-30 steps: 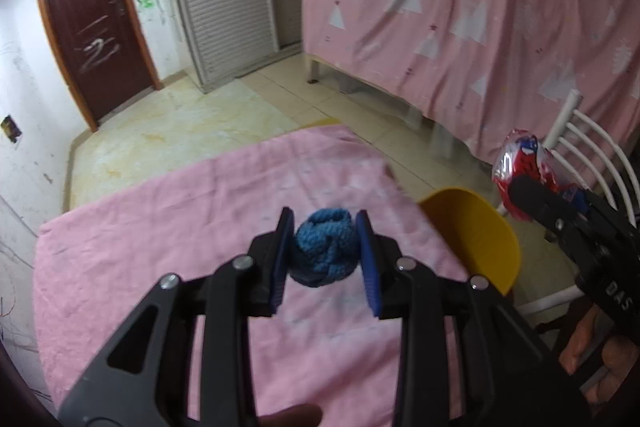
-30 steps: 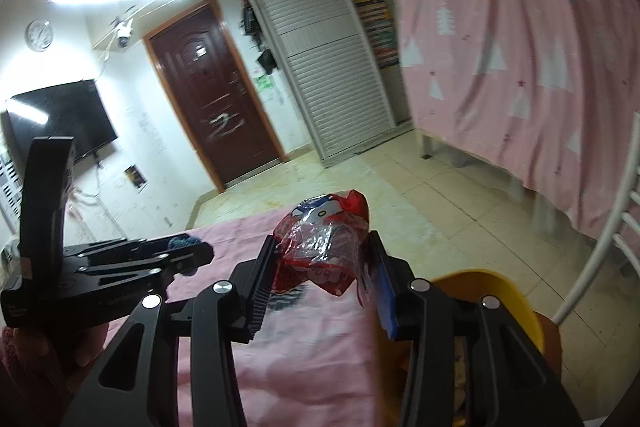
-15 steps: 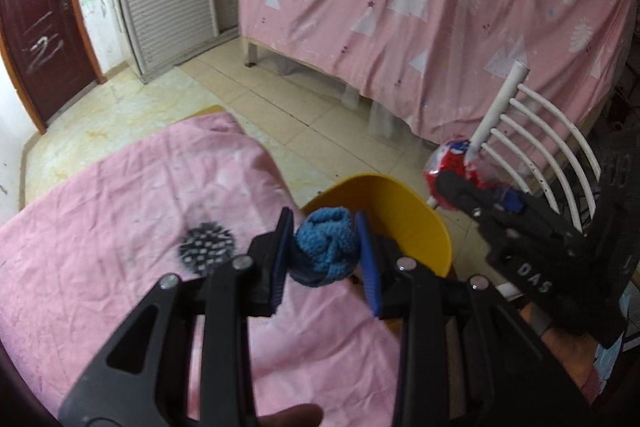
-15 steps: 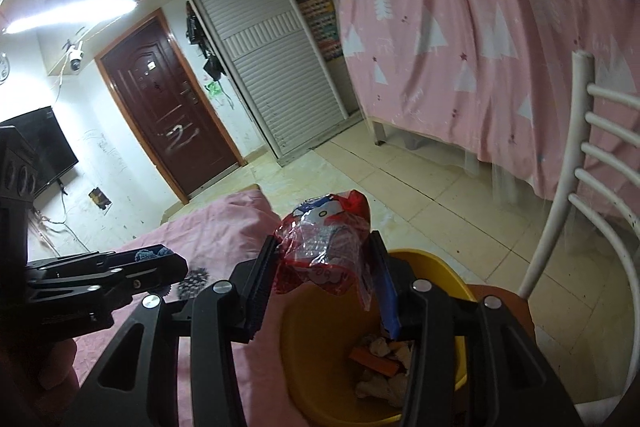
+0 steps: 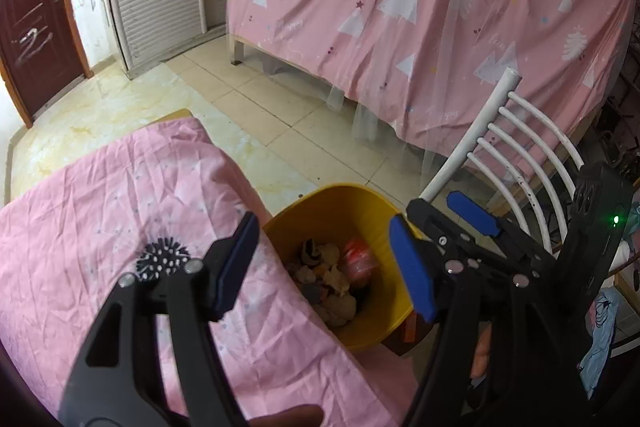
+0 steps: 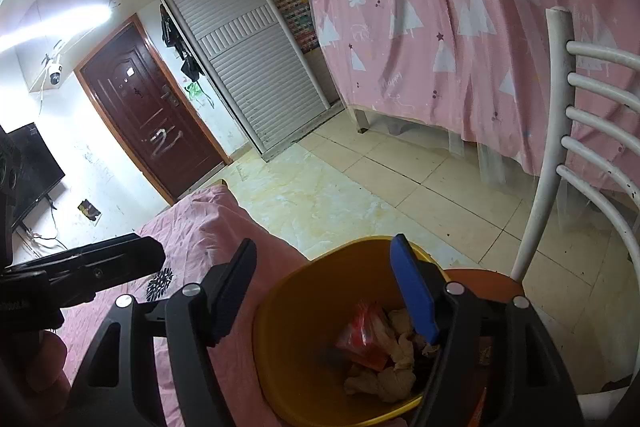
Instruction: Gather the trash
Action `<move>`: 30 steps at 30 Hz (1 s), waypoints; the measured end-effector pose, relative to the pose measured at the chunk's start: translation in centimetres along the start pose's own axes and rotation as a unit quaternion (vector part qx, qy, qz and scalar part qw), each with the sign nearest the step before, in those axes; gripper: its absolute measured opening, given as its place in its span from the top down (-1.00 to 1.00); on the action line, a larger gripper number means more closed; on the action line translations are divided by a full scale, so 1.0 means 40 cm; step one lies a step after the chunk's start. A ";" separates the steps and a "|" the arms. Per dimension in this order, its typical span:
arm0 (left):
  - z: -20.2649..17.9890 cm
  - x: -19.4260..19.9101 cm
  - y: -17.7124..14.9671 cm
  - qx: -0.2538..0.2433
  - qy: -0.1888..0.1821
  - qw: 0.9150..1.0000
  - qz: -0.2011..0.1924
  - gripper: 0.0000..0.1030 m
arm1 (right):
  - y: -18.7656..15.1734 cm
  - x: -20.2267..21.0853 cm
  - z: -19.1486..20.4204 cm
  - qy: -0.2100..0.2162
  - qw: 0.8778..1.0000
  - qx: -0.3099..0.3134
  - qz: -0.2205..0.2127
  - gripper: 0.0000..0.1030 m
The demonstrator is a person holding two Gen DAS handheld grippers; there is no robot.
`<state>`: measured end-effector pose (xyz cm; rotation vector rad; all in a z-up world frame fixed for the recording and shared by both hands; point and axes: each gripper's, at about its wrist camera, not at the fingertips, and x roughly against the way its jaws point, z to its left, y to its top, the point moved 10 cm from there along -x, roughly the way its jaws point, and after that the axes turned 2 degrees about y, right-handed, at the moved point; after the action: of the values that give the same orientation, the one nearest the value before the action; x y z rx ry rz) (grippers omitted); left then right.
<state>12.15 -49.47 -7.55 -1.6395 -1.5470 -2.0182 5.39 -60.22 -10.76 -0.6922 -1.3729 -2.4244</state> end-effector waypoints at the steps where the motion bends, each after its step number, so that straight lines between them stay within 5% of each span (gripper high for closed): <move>1: 0.004 0.002 -0.001 0.002 0.001 1.000 -0.001 -0.25 | 0.002 -0.001 0.000 0.000 1.000 0.001 0.000 -0.25; 6: 0.039 0.026 -0.007 0.013 0.001 1.000 -0.009 -0.31 | 0.002 -0.001 0.015 0.004 1.000 0.009 -0.002 -0.37; 18: 0.225 0.164 -0.027 0.063 0.037 0.994 -0.081 -0.84 | -0.005 -0.007 0.221 0.029 0.998 0.061 -0.011 -0.80; 30: 0.508 0.296 -0.141 0.139 0.137 0.971 -0.140 -0.87 | -0.079 -0.060 0.508 0.079 0.986 0.143 0.006 -0.83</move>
<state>17.22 -26.10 -3.95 -1.0431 -1.9288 -1.9358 11.53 -41.16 -5.47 -0.4254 -1.5999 -2.1564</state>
